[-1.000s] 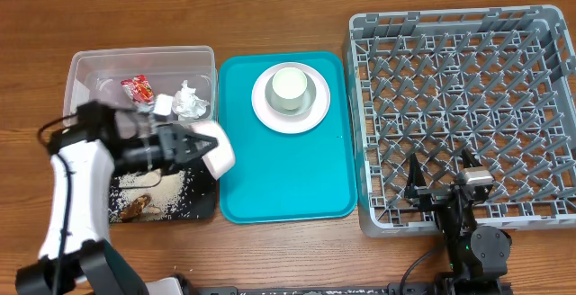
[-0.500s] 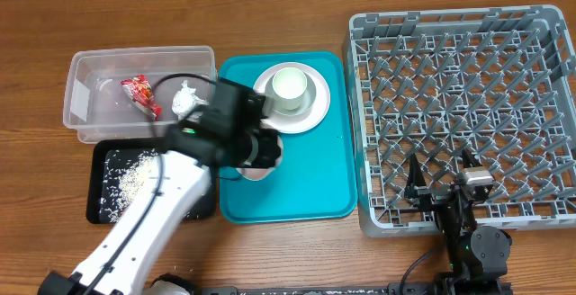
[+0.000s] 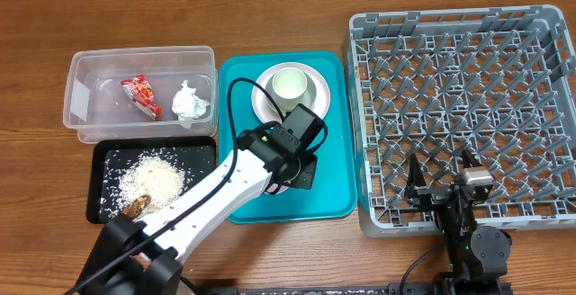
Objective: Sort waste into correct bins and load items into the dishwasher
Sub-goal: 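Carry the emptied plate right and set it on the teal tray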
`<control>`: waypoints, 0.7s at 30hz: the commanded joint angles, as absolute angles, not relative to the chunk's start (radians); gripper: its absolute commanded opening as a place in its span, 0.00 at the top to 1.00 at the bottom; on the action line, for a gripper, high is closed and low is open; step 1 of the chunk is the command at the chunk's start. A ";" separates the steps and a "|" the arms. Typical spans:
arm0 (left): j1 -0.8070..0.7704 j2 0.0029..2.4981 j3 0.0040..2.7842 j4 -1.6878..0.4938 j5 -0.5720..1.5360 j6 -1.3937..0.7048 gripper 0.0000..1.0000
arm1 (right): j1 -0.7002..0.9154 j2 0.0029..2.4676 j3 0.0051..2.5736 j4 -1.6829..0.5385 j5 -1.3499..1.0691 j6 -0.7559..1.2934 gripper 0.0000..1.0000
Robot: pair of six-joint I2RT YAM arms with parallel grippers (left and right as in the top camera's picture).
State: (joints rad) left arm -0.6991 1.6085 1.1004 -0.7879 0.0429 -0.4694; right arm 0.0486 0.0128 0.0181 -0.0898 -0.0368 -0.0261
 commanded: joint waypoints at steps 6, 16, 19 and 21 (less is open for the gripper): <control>-0.700 1.615 1.117 -0.785 -0.008 -0.467 0.73 | 0.055 0.003 0.008 -0.082 -0.036 -0.027 0.00; -0.700 1.615 1.127 -0.768 -0.012 -0.448 0.53 | 0.055 0.003 0.008 -0.082 -0.036 -0.027 0.00; -0.688 1.615 1.177 -0.777 -0.044 -0.440 0.56 | 0.055 0.003 0.008 -0.082 -0.036 -0.027 0.00; -0.667 1.615 1.238 -0.791 -0.067 -0.441 0.57 | 0.055 0.003 0.008 -0.082 -0.036 -0.027 0.00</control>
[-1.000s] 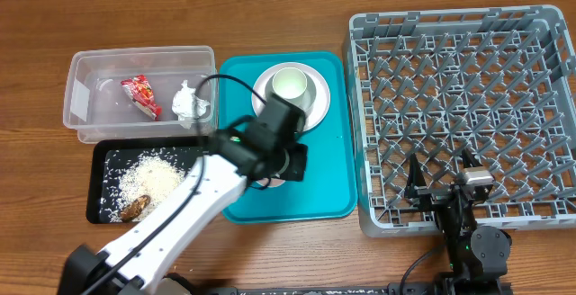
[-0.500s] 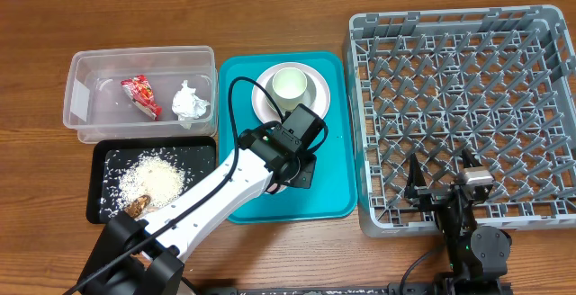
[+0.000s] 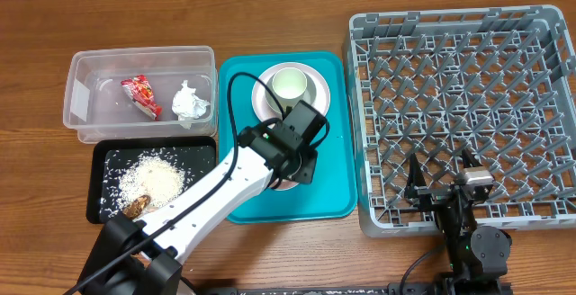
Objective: Sort waste into correct bins and load items into the dishwasher
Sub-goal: 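Carry the emptied plate right and set it on the teal tray, then grasp the cream cup from the white plate and lift it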
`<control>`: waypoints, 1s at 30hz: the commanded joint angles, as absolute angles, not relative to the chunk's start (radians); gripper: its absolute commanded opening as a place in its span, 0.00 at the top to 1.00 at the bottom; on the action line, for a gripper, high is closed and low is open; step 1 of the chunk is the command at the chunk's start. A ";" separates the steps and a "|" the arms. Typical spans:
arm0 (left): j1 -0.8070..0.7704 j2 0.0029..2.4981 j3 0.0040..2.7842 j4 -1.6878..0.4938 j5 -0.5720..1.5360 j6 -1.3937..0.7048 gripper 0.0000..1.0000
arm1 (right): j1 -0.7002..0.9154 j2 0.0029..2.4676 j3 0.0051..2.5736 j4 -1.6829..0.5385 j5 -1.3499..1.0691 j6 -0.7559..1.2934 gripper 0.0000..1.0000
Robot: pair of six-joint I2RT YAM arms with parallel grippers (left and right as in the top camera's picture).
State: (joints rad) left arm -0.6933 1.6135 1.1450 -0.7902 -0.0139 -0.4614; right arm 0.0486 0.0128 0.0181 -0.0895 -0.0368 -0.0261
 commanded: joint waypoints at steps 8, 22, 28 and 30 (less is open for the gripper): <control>-0.498 1.615 1.443 -0.719 -0.070 -0.441 0.59 | 0.055 0.003 0.008 -0.082 -0.036 -0.027 0.00; -0.398 1.830 1.443 -0.540 -0.047 -0.480 0.58 | 0.055 0.003 0.008 -0.082 -0.036 -0.027 0.00; -0.398 1.927 1.443 -0.534 -0.046 -0.480 0.60 | 0.055 0.003 0.008 -0.082 -0.035 -0.027 0.00; -0.398 1.942 1.443 -0.534 -0.022 -0.480 0.63 | 0.055 0.003 0.008 -0.081 -0.036 -0.027 0.00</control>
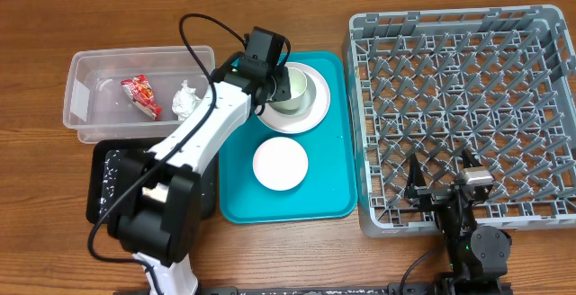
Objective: Sort waste into correct bins and load items into the dishwasher
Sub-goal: 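Grasp the cream cup from the white plate and lift it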
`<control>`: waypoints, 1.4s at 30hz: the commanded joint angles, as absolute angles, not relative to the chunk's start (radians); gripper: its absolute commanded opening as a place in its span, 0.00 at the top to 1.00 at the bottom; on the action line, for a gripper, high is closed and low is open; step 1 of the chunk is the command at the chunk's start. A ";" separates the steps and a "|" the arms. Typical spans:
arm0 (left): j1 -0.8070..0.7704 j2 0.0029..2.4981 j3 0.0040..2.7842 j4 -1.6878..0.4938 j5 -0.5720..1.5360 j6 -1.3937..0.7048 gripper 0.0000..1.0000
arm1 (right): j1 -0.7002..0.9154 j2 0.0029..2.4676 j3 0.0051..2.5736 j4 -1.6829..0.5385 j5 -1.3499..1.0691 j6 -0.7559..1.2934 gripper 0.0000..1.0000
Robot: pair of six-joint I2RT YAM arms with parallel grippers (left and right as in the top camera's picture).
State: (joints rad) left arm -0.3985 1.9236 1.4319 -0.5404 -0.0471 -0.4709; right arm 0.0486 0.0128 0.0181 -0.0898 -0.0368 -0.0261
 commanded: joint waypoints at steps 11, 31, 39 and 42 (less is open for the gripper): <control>-0.398 1.949 1.443 -0.534 0.012 -0.480 0.89 | 0.055 0.003 0.008 -0.082 -0.036 -0.027 0.00; -0.271 1.827 1.742 -0.817 0.493 -0.469 0.96 | 0.055 0.003 0.008 -0.082 -0.036 -0.027 0.00; -0.028 1.811 1.805 -0.926 1.298 -0.327 0.96 | 0.055 0.003 0.008 -0.079 -0.051 -0.027 0.00; 0.045 1.811 1.805 -0.970 1.464 -0.260 0.96 | 0.055 0.003 0.008 -0.079 -0.052 -0.027 0.00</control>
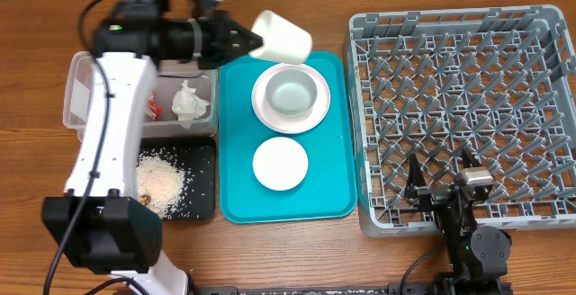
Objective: Sort waste into correct bins and load items into the dishwasher
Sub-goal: 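Grasp the cream cup from the white plate and lift it, then reach the right gripper toward the cream cup held by the left gripper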
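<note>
My left gripper (pixel 255 36) is shut on a white cup (pixel 284 36), holding it tipped on its side in the air over the far edge of the teal tray (pixel 328 196). On the tray, a pale bowl (pixel 290 92) sits on a white plate (pixel 262 108), with a small white plate (pixel 280 164) lying nearer to me. The grey dish rack (pixel 468 79) fills the right side with nothing in it. My right gripper (pixel 441 187) rests open at the rack's near edge.
A clear bin (pixel 85 66) at the left holds a crumpled tissue (pixel 187 102) and a red wrapper (pixel 153 108), partly hidden by my left arm. In front of it, a black tray (pixel 202 196) carries scattered rice (pixel 162 180).
The left gripper was down at the cup standing in the bowl. Now it holds the cup raised and tilted above the tray's far edge, leaving the bowl bare. The right arm has not moved.
At first my left gripper was low over the middle of the teal tray, the cup standing in the bowl. Then the small plate lay uncovered there and the gripper was at the cup. Now the cup is held in the air.
</note>
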`<control>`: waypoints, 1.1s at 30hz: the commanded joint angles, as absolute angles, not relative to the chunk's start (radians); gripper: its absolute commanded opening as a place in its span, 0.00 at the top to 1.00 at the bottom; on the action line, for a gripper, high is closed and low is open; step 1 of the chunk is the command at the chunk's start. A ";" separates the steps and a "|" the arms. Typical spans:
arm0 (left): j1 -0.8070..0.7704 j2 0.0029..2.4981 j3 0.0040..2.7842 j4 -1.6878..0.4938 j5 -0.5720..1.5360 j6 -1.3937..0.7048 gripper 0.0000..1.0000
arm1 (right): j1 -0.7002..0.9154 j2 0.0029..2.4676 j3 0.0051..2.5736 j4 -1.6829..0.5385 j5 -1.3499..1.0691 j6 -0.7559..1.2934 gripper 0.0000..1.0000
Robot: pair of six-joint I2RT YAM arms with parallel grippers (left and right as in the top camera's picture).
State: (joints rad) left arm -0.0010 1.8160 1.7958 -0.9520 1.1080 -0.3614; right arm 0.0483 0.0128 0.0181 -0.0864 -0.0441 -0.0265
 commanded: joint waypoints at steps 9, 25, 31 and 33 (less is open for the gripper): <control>0.096 1.811 1.805 -1.055 1.519 -0.208 0.96 | 0.056 0.003 0.022 -0.022 -0.294 0.037 0.00; 0.087 1.811 1.805 -1.078 1.517 -0.208 0.96 | 0.056 0.516 0.757 -0.413 -0.564 0.366 0.00; 0.049 1.811 1.805 -1.103 1.516 -0.204 0.96 | 0.056 0.897 1.134 -0.696 -0.806 0.367 0.00; 0.028 1.811 1.805 -1.103 1.515 -0.204 0.96 | 0.056 0.987 1.206 -0.713 -0.905 0.368 0.00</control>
